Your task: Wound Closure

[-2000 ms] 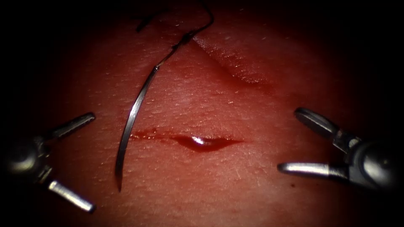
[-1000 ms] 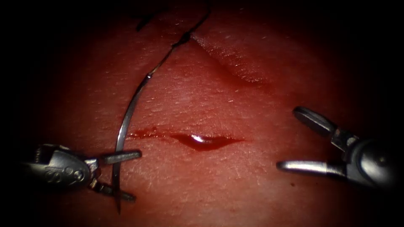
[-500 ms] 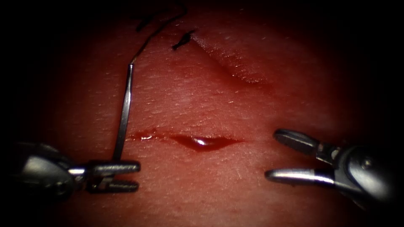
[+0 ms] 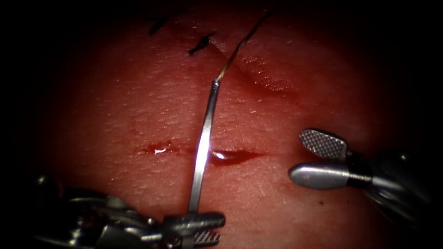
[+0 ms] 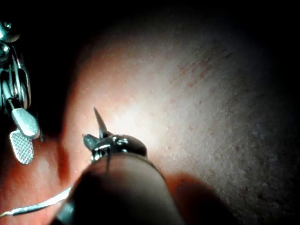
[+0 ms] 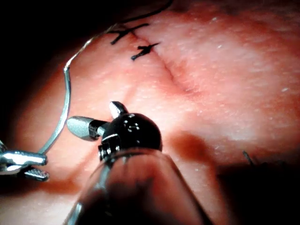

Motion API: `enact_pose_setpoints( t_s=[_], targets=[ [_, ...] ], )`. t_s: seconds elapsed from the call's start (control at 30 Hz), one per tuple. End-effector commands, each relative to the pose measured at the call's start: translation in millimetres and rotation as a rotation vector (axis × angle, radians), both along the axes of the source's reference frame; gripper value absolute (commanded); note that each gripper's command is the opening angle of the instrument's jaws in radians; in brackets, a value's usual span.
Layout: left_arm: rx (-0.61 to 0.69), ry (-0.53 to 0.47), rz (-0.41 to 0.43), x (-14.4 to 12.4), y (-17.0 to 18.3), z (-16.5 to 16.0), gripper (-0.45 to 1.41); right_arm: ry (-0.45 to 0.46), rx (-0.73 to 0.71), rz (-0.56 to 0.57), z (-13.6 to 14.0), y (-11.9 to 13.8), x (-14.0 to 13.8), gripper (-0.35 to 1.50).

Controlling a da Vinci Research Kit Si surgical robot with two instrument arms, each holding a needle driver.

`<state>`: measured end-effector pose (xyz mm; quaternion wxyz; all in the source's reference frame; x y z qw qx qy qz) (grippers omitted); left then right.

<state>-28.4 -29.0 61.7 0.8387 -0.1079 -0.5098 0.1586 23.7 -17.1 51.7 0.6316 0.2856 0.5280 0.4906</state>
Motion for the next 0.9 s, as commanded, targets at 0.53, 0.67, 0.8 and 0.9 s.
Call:
enact_pose_setpoints(
  t_s=[0.53,0.67,0.8,0.9],
  targets=[
    [-0.090,-0.075,0.081,-3.0,-0.8,-0.3,-0.11,0.027,0.080,0.029,-0.2,-0.3,4.0,1.12],
    [-0.097,-0.090,0.080,-3.3,-0.9,-1.0,-0.11,0.036,0.076,0.017,0.0,-0.6,5.1,1.08],
    [-0.101,-0.098,0.083,-3.7,-1.0,-1.7,-0.11,0.042,0.072,0.008,0.2,-1.0,6.3,1.07],
    [-0.102,-0.101,0.086,-3.9,-1.1,-1.7,-0.11,0.042,0.073,0.010,0.1,-0.9,6.5,1.02]
  ],
)
